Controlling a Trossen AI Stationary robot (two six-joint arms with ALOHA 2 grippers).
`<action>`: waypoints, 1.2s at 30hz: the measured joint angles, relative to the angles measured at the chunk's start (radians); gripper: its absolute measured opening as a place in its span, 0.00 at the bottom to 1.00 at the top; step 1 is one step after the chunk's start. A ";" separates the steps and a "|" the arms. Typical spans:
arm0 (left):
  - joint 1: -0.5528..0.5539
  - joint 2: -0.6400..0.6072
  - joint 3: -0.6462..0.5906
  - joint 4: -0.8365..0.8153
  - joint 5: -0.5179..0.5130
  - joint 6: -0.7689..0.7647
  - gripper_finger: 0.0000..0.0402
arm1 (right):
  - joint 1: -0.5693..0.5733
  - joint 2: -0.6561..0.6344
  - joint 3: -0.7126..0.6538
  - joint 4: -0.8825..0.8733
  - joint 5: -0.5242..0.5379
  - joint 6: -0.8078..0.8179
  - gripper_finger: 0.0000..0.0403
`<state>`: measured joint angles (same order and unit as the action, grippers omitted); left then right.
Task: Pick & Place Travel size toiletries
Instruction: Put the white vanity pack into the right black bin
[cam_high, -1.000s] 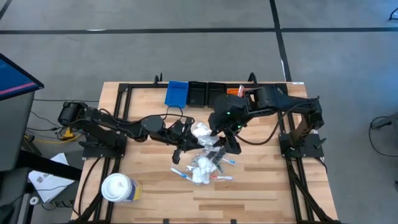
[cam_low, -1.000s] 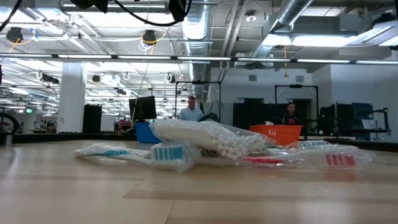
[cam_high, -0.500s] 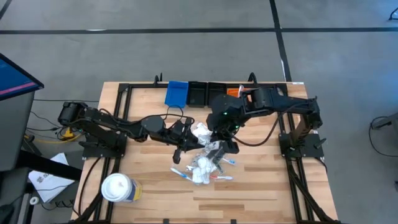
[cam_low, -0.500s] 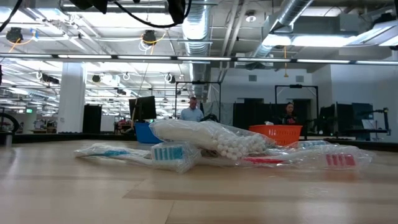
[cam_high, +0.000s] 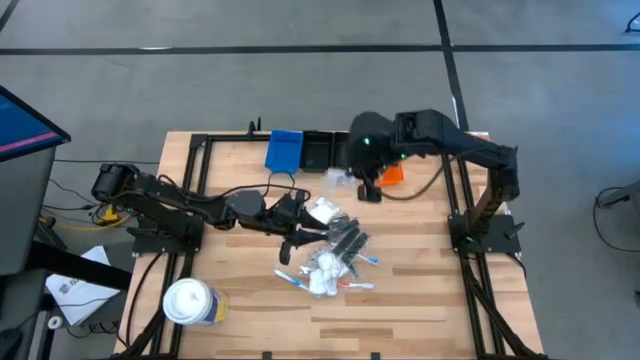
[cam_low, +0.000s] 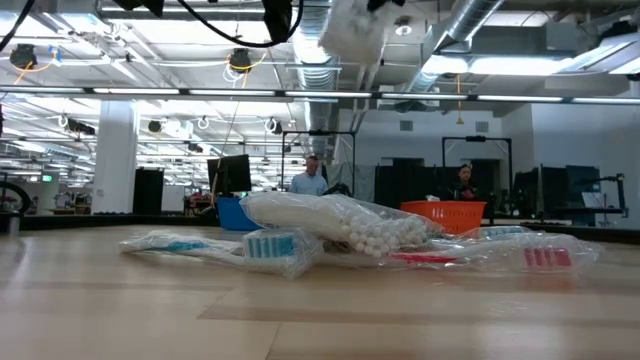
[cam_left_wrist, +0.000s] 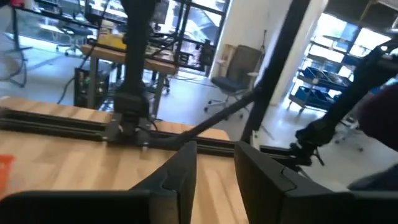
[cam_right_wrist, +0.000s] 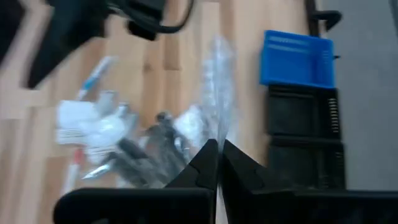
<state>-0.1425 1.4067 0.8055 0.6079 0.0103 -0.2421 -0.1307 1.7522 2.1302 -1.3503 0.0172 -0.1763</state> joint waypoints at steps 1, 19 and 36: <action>-0.004 0.000 0.000 -0.001 -0.005 -0.002 0.25 | -0.026 -0.001 -0.025 0.024 -0.004 -0.016 0.00; -0.002 0.000 0.000 0.000 -0.027 0.004 0.25 | -0.614 -0.014 -0.541 0.600 -0.310 -0.269 0.00; -0.003 0.000 0.000 0.003 -0.072 0.024 0.24 | -0.587 0.057 -0.543 0.617 -0.311 -0.319 0.00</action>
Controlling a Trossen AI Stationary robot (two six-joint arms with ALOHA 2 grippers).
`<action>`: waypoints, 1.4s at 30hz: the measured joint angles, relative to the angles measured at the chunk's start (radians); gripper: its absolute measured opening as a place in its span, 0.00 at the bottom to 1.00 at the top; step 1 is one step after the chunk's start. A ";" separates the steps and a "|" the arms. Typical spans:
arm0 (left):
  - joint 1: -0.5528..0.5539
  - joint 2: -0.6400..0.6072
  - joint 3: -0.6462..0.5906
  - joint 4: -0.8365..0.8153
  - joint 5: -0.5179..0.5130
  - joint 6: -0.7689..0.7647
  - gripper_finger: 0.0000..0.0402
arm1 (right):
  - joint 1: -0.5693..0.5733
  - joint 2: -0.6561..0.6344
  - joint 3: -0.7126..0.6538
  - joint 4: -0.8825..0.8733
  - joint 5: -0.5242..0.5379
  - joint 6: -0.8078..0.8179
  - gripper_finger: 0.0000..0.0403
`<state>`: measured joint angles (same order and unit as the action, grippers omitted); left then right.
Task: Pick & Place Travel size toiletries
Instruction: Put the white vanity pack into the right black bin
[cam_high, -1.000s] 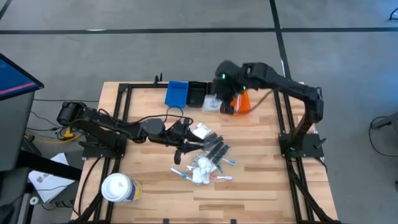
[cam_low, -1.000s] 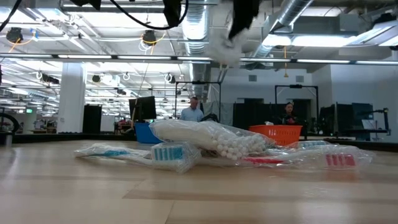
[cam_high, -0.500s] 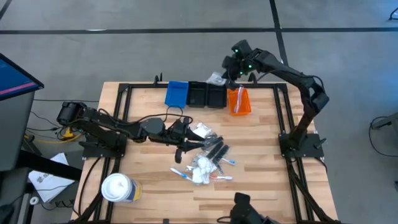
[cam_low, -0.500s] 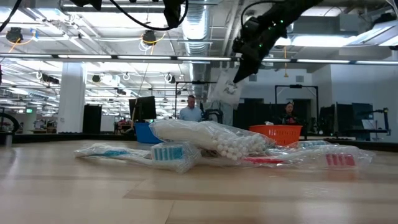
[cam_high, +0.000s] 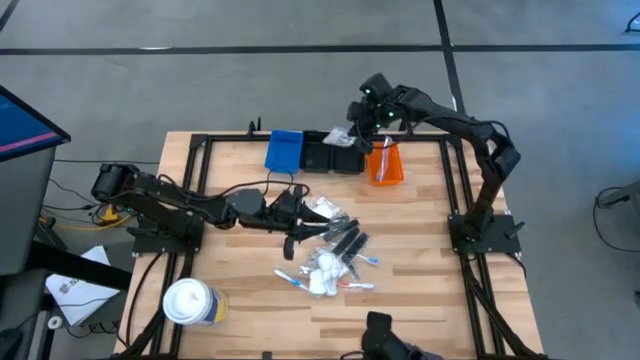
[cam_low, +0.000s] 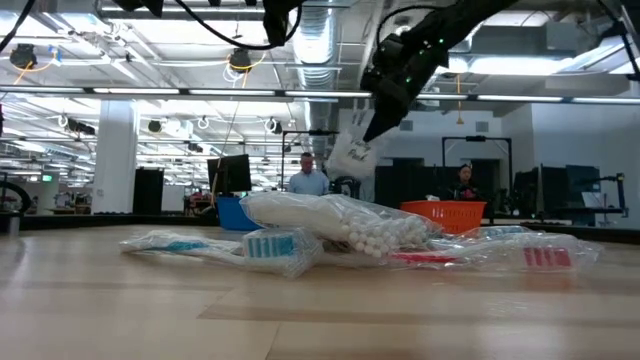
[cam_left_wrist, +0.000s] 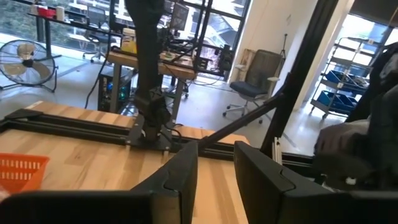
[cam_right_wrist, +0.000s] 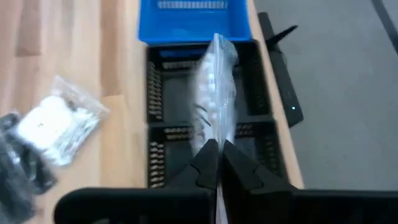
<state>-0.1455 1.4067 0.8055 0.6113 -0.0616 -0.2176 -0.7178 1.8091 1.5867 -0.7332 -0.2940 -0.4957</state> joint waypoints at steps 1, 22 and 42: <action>0.000 0.000 0.000 0.000 0.000 0.000 0.24 | -0.005 0.012 0.000 0.007 0.003 -0.002 0.00; 0.003 0.000 0.000 0.000 0.002 0.023 0.24 | -0.056 0.135 0.001 0.021 0.028 -0.064 0.00; 0.006 0.000 0.000 0.006 0.000 0.019 0.24 | -0.037 0.061 0.002 -0.086 0.029 -0.057 0.00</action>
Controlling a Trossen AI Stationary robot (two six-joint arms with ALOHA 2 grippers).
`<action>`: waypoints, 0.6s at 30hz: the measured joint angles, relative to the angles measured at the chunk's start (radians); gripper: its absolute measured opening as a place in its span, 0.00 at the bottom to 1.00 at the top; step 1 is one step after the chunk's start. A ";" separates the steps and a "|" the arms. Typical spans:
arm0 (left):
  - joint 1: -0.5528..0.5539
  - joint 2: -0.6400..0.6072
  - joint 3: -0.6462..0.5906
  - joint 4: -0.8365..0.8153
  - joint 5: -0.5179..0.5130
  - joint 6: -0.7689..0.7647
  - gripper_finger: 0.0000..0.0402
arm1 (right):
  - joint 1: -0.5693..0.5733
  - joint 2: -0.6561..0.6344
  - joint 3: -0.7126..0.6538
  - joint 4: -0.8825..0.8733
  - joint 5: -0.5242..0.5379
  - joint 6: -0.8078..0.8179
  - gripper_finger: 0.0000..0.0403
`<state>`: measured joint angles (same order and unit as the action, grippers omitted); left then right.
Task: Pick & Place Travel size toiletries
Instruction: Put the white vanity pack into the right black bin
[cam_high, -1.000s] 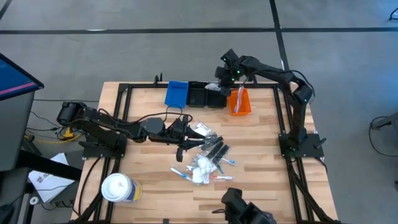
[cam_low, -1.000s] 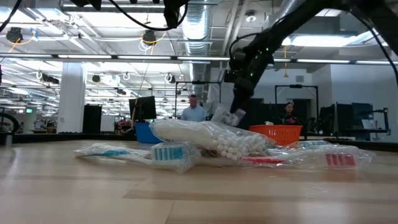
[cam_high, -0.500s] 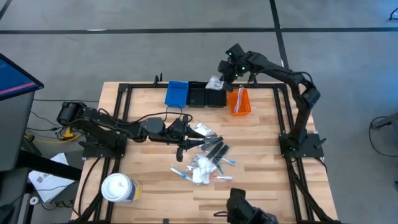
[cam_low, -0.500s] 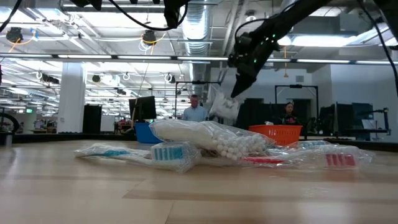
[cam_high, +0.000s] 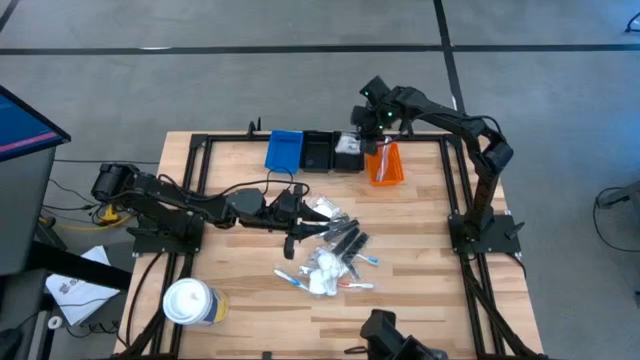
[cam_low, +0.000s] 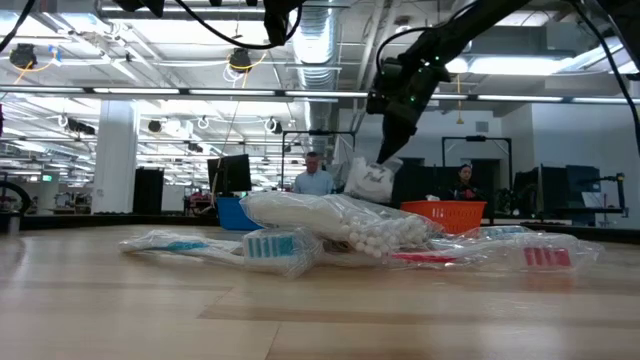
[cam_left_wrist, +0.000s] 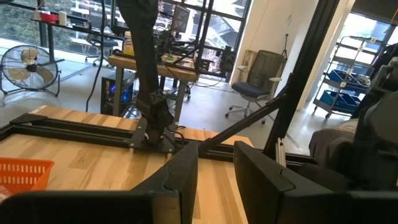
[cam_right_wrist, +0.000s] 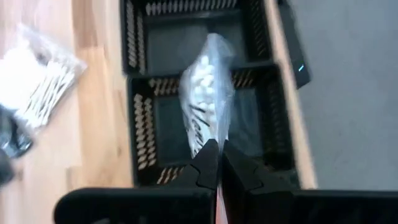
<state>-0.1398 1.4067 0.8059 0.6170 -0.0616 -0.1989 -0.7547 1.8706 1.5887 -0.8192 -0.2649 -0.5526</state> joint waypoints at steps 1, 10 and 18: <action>0.000 0.000 0.000 0.001 0.000 0.000 0.24 | 0.000 0.000 0.000 0.013 0.000 0.000 0.00; 0.000 0.000 0.000 0.001 0.000 0.003 0.24 | -0.009 0.000 0.000 0.000 0.001 0.003 0.00; 0.000 0.000 0.000 0.006 0.001 0.003 0.24 | -0.001 0.027 0.002 -0.009 0.003 0.007 0.00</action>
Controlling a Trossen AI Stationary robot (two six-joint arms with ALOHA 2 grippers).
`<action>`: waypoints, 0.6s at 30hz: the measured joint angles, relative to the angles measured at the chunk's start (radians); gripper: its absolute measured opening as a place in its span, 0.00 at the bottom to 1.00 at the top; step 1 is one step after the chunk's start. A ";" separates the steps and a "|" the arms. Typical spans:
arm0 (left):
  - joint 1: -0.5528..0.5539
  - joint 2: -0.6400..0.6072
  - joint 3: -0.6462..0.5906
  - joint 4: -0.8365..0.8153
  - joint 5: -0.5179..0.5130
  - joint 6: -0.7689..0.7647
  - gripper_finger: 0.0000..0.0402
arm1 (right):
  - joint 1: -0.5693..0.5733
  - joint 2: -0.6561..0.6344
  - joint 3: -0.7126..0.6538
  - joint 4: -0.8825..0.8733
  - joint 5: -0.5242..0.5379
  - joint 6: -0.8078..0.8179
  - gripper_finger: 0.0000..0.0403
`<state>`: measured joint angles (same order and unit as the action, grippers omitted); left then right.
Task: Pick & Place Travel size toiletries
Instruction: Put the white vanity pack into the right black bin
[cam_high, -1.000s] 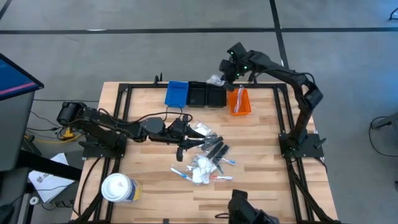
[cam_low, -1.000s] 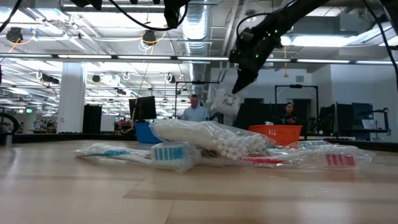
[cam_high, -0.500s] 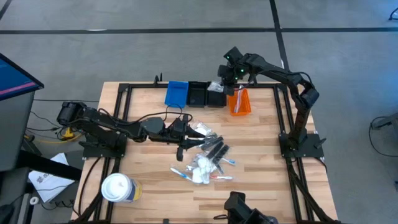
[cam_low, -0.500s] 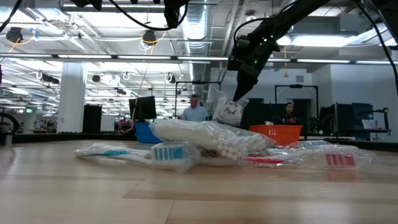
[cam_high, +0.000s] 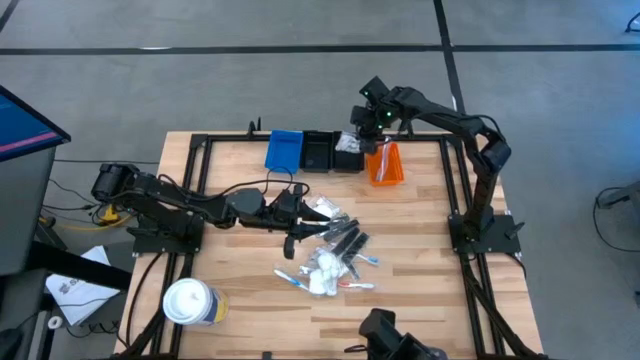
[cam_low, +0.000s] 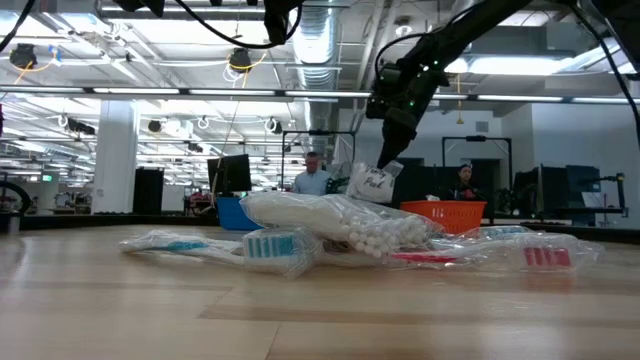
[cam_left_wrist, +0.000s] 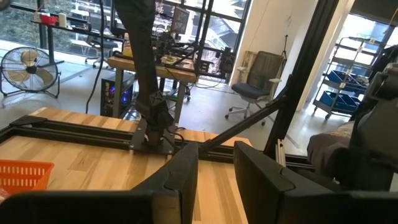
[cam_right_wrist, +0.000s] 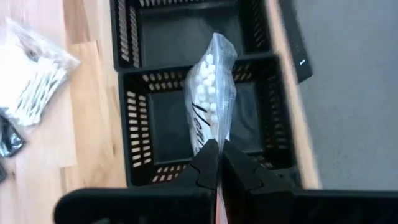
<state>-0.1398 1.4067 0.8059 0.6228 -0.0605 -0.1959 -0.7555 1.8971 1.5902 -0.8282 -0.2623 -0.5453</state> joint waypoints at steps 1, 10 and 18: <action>0.000 0.000 0.000 0.000 0.000 0.000 0.24 | 0.000 0.011 -0.001 -0.005 0.009 0.000 0.00; 0.000 0.000 0.000 0.000 0.001 0.000 0.24 | -0.016 0.090 0.000 0.050 0.032 -0.011 0.00; 0.001 0.000 0.000 -0.001 0.004 0.004 0.24 | -0.027 0.088 0.000 0.110 0.037 -0.031 0.00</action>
<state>-0.1387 1.4067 0.8062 0.6222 -0.0568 -0.1917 -0.7828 1.9846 1.5906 -0.7180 -0.2251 -0.5759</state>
